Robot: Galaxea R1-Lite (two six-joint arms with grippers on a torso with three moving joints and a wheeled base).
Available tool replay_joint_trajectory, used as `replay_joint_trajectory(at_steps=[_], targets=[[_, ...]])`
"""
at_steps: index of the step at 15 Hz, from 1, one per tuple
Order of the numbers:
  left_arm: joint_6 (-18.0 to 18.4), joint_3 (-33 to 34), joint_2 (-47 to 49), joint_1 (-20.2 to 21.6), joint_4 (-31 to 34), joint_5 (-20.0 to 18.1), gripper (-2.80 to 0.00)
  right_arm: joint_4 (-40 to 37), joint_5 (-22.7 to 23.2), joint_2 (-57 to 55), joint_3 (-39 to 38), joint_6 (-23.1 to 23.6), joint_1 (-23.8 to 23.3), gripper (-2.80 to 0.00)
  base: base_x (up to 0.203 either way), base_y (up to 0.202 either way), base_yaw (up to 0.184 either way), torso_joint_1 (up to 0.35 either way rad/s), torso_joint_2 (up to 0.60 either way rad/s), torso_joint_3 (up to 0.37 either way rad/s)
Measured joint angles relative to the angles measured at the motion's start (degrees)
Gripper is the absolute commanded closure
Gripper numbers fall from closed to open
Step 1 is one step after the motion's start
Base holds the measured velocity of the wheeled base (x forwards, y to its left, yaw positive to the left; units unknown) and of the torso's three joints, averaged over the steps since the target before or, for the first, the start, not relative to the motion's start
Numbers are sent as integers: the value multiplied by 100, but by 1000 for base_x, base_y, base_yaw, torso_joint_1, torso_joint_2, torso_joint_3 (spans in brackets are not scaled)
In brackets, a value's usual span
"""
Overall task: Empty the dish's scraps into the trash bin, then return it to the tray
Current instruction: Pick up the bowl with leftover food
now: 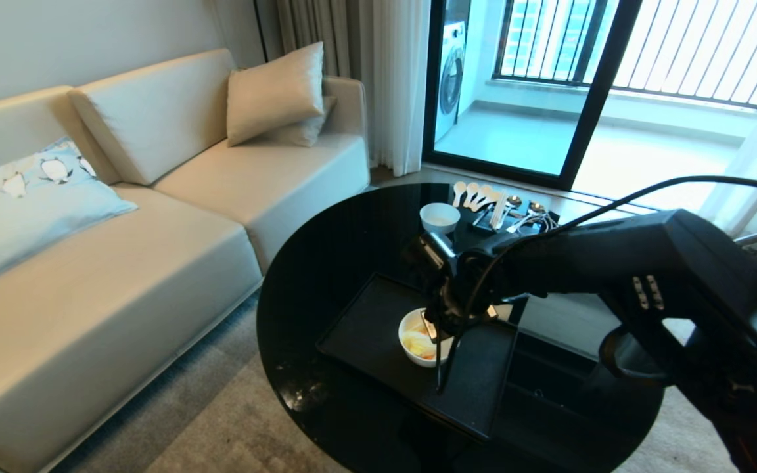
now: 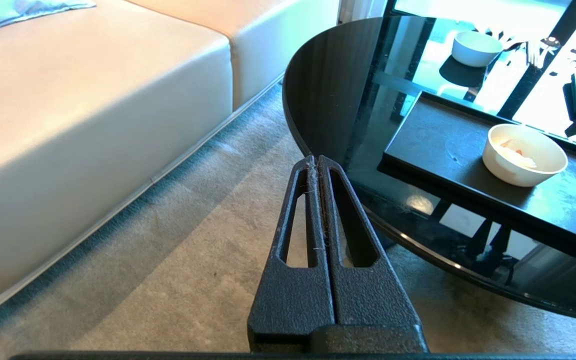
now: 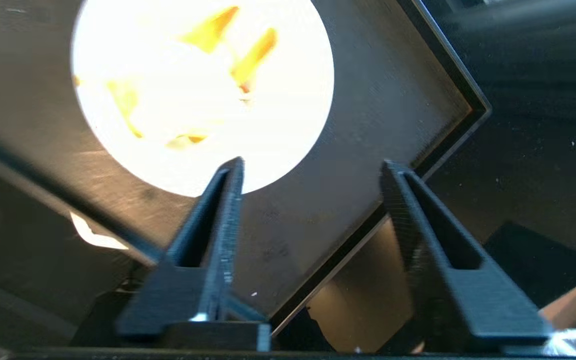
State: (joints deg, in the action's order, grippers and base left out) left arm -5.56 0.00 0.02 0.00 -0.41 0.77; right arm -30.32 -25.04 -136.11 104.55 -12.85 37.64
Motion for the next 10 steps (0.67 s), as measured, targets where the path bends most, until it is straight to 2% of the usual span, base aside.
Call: replay_joint_trajectory(at_steps=[10], targets=[[0,0,0,0,0,-2,0,-130,-17,-608,338,-501,-302,-280,0,0,0,0,0,0]])
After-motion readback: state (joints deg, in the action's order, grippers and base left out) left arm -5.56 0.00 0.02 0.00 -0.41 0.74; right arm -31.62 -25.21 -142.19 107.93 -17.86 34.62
